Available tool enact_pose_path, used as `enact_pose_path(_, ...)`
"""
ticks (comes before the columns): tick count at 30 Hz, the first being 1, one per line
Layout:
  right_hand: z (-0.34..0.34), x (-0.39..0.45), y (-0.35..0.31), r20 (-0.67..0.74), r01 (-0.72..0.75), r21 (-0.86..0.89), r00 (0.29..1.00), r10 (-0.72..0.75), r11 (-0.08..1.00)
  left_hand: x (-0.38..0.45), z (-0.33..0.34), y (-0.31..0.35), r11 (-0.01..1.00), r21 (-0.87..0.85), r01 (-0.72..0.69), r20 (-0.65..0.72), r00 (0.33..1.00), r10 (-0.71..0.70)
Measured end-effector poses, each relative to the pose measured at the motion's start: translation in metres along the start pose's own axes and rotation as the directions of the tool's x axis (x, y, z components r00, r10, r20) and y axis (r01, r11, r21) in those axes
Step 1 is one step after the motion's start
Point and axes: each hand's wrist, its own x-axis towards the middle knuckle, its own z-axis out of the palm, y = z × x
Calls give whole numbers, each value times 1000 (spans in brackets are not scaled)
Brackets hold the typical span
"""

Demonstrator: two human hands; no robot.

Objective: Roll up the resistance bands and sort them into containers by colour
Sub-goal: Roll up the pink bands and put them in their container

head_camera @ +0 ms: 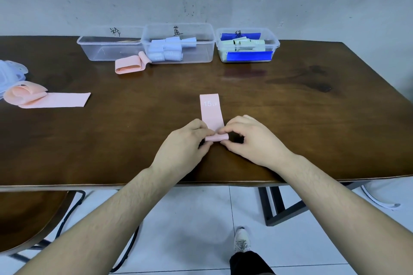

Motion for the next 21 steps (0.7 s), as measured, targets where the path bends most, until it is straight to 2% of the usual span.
enact_pose_path(7,-2,-20,-8,-5,26,4,1000,-26,1000,-17,-5,1,994,-94,-60,-36,998,57)
enact_pose_path(13,5,-39,-12,-59,64,34,996,-62,997,-34,-6,6,989,-70,-131,-51,990,128)
enact_pose_path(21,6,-36,-12,-72,49,57,996,-45,997,-32,-3,4,996,-87,-9,9,1000,10)
